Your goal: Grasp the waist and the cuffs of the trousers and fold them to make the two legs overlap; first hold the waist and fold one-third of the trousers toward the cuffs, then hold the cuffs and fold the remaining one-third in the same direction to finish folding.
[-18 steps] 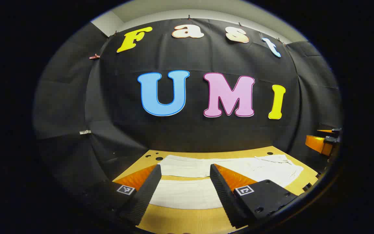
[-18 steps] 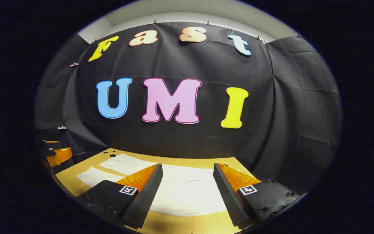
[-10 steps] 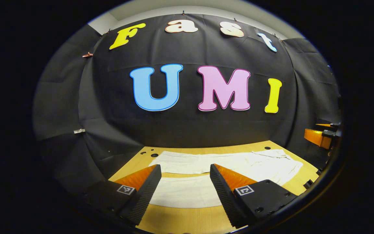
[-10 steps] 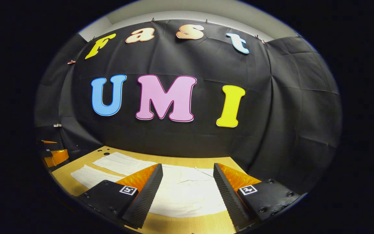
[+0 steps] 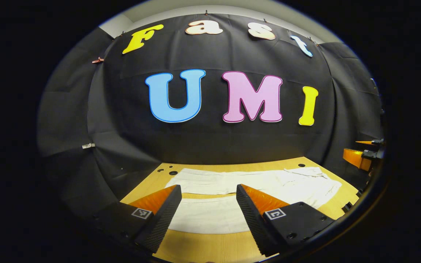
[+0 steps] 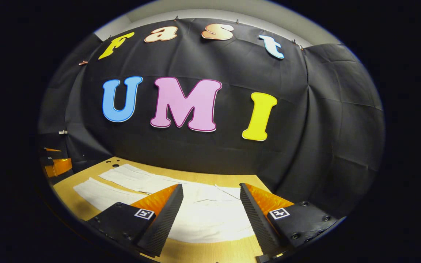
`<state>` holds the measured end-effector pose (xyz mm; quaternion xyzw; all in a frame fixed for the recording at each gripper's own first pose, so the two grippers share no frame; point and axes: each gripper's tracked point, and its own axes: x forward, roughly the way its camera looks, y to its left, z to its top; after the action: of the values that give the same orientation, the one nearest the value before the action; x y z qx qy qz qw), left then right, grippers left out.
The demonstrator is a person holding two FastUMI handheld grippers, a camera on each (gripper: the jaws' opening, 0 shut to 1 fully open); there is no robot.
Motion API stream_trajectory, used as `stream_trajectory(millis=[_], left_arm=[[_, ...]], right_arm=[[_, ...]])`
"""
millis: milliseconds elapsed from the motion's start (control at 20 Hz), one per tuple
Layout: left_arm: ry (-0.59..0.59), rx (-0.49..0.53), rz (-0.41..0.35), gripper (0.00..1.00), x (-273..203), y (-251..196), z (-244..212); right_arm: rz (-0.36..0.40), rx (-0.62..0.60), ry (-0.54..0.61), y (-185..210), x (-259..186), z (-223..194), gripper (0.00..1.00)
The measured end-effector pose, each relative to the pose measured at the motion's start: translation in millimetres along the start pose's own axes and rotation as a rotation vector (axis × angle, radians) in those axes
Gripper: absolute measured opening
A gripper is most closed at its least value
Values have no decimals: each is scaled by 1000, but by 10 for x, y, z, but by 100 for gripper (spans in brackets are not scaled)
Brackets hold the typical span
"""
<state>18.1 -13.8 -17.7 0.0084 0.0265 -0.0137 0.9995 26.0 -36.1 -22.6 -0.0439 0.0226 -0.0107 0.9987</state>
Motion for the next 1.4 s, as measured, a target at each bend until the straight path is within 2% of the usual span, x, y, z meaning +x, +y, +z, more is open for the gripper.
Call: stream_trajectory(millis=[300,500,900,1150,1300,1400], left_arm=[[24,7,22,96,15,52,-83],[49,6,50,96,31,96,-160],[120,-11,161,95,6,342,-481],[151,-25,243,95,-28,427,-668],[189,-8,281,95,-75,420,-832],[199,14,289,96,-94,411,-880]], right_arm=[[29,-136,42,-259,174,-207,97],[16,-332,81,-635,324,-367,98],[238,-700,161,-984,479,-938,98],[372,-880,265,-1296,504,-1511,97],[505,-1082,339,-1586,559,-2044,97],[522,-1162,397,-1790,594,-2319,97]])
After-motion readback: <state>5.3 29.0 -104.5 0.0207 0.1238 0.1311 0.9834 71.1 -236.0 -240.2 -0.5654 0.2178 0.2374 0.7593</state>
